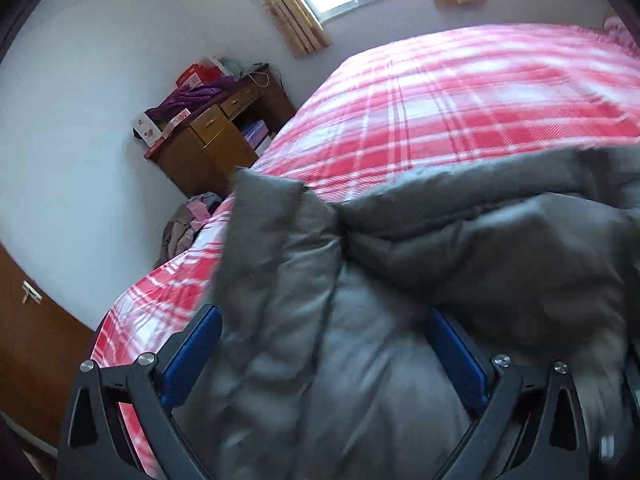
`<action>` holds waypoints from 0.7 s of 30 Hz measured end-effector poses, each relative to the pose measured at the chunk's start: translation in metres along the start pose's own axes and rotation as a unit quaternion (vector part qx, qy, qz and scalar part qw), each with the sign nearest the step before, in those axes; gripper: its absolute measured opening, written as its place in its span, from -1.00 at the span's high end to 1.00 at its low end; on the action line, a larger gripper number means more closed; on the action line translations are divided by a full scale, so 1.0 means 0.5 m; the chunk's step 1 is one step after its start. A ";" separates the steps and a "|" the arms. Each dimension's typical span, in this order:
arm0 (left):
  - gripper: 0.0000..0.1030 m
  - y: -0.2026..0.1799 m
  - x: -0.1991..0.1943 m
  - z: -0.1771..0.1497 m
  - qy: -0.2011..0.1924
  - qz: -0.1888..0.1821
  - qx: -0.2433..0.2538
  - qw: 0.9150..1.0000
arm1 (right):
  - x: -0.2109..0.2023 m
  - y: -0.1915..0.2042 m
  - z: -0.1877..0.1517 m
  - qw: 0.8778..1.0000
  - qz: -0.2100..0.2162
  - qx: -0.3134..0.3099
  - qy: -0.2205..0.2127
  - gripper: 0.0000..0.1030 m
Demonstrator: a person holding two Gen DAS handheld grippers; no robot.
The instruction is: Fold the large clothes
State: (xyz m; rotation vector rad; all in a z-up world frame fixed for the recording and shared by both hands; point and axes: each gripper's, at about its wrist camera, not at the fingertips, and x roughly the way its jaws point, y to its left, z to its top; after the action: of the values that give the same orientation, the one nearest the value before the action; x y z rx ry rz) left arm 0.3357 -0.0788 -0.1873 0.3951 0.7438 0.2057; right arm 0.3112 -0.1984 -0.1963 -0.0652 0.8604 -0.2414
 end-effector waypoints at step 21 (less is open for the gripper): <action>-0.93 0.254 0.002 -0.260 0.056 -0.114 -0.206 0.970 | -0.165 0.046 -0.179 0.995 0.004 -0.067 -0.072 -1.00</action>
State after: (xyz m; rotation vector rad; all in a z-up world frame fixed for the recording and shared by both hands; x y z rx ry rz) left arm 0.2410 0.0725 -0.2213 -0.0978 0.8276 0.1613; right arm 0.1959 -0.1531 -0.1971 -0.2017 0.7331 -0.1685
